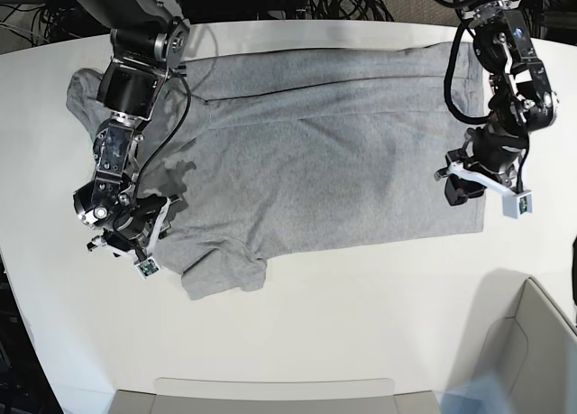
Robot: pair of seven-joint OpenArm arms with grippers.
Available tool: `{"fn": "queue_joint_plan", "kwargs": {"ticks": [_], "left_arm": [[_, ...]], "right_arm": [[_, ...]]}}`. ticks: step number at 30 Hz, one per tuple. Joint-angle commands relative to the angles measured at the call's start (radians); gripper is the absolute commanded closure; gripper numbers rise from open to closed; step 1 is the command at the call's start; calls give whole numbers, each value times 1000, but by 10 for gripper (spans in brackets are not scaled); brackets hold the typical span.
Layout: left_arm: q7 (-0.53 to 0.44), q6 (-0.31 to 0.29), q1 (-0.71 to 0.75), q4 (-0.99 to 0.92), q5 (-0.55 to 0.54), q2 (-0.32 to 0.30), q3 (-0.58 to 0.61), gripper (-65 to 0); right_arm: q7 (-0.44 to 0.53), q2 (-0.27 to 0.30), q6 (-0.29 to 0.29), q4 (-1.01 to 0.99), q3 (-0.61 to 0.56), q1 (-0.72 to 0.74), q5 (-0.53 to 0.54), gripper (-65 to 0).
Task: Fold the T-shirt properly
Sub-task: 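Move the right gripper to the sleeve and hem corner and grasp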
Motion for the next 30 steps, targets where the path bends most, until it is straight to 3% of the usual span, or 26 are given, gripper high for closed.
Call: {"fn": "queue_joint_plan", "kwargs": {"ticks": [1,5,8,11,19,21,23,27,30], "left_arm": [[-9,0,-10,13,-6,-11,-2,-207],[-8,0,-10,13,-6,-11,-2,-207],[-6,0,-10,13,-6,-11,-2,-207],[-6,0,-9,13,-6,-11,-2,-207],[-9,0,6,13,-6,-11,-2,-207],[-13,0,5,13,-6,-11,-2,-207],[-14,0,5,13,-6,-11,-5,-207],[-16,0,2,13,-6,-11,-5,-207],[-16,0,2,13,-6,-11,-4,-207]], "right_arm": [[33,25,16,-13,-12,45,20,-262],[162,53,16,-148,-20,91,27,-262],[259,82,-51,-259,-23,114,27,-262],[293,108,-98,-360,-23,131,27,-262],[288,128,-105,-348,-20,36,27,-262],[262,128,-65,-279,-21,-21,27,-262],[216,120,15,-187,-21,-69,27,-262],[101,117,16,-59,-21,-118,27,-262],[78,111,16,-19,-16,-118,27,-262]]}}
